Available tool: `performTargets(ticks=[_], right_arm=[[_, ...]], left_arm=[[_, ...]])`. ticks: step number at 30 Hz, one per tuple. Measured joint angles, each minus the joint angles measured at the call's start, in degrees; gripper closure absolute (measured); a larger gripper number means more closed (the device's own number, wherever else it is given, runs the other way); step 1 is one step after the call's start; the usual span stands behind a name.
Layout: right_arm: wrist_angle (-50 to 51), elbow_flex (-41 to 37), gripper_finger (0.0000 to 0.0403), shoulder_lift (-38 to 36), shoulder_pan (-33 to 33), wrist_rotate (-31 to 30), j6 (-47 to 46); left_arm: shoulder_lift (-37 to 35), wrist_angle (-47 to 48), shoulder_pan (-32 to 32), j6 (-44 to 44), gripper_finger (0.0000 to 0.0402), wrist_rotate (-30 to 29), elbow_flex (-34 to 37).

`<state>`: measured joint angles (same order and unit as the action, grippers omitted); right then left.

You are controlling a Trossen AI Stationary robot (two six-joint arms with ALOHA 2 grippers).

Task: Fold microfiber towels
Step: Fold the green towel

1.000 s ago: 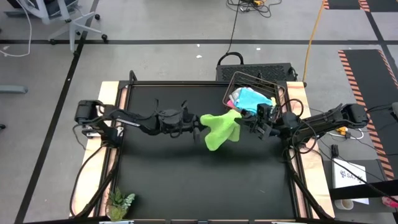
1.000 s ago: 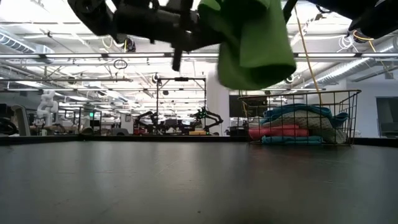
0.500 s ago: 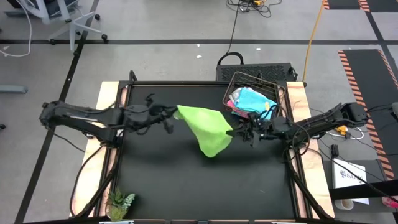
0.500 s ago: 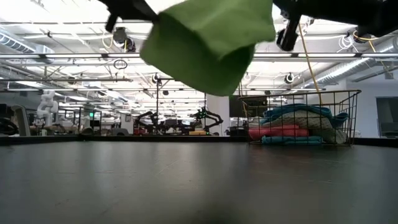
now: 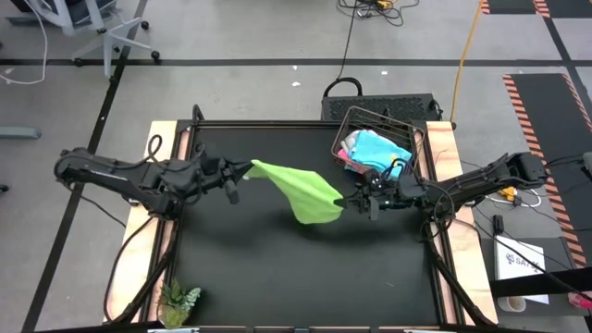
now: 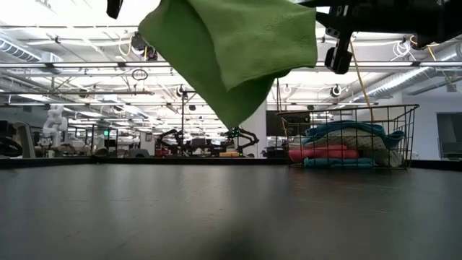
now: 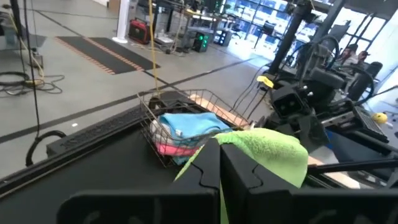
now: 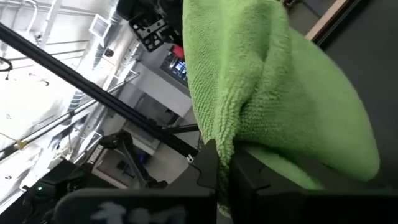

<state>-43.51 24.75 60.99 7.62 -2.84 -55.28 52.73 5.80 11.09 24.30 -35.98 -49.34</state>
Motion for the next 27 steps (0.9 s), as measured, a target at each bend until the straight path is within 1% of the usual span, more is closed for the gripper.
performTargets(ticks=[6,9,15,19,23,27], right_arm=[[0.2,0.0,0.0398,0.0,0.0,0.1,-1.1],[0.1,0.0,0.0399,0.0,0.0,0.1,-1.1],[0.9,0.0,0.0399,0.0,0.0,0.1,0.9],[4.5,0.0,0.0399,0.0,0.0,-0.5,3.1],[10.3,0.0,0.0399,0.0,0.0,-3.6,4.6],[15.8,0.0,0.0399,0.1,0.0,-8.1,5.0]], left_arm=[[2.1,-0.2,0.8,1.9,0.0400,0.0,0.0],[3.5,-1.0,0.9,3.1,0.0401,1.7,0.0],[6.6,-10.3,1.0,1.3,0.0401,7.1,0.0],[7.9,-16.0,1.0,-1.2,0.0400,8.6,0.0],[8.2,-18.4,1.0,-1.8,0.0400,10.0,0.0],[8.2,-18.6,1.0,-1.7,0.0400,10.1,0.0]])
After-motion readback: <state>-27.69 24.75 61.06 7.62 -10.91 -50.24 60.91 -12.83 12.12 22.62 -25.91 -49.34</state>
